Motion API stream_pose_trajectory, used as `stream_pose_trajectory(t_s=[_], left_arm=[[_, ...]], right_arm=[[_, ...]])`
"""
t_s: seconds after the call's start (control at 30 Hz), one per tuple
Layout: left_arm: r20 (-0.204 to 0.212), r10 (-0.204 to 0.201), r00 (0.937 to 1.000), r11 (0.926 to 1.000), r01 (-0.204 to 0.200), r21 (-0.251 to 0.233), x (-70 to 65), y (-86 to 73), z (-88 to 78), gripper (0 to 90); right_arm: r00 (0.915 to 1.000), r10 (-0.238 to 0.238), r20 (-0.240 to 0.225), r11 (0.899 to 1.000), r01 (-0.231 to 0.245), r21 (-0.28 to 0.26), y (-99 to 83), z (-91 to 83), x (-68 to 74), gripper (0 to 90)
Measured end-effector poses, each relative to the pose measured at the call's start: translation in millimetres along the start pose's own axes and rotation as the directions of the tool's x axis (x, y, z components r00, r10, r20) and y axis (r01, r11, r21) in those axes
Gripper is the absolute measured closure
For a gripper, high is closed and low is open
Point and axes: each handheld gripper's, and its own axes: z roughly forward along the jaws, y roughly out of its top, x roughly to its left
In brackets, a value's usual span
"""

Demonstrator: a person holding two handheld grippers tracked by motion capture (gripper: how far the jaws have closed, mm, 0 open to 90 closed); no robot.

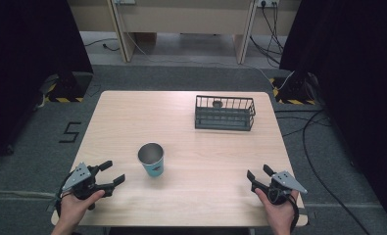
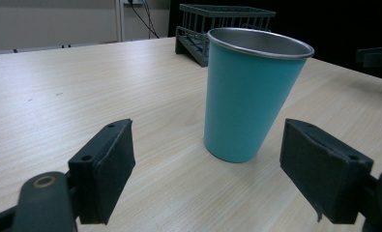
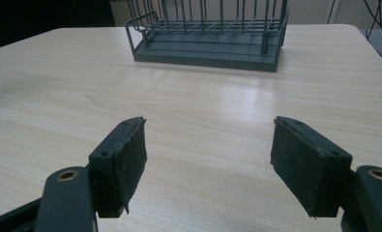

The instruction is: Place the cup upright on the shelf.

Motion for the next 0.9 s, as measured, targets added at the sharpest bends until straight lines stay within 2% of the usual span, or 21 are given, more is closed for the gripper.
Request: stream_pose_trajectory(t_s=[0.67,0.77,0.9], left_arm=[[0.001,0.003,1.0,1.0,-0.003,-0.007,-0.2,0.8,0.0,19.2],[-0.001,0.003,1.0,1.0,-0.003,-0.008,-0.2,0.9,-0.2,19.2],[-0.007,-0.002,1.0,0.9999,0.002,-0.01,0.8,0.8,-0.7,19.2]], right_arm=[[0.9999,-0.012,0.008,1.0,0.012,-0.009,-0.7,-1.7,2.1,28.8],[0.9994,-0.033,0.007,0.999,0.034,-0.012,-0.8,-1.9,3.9,29.1],[0.9979,-0.055,-0.033,0.997,0.054,-0.05,4.9,-3.0,11.9,27.3]])
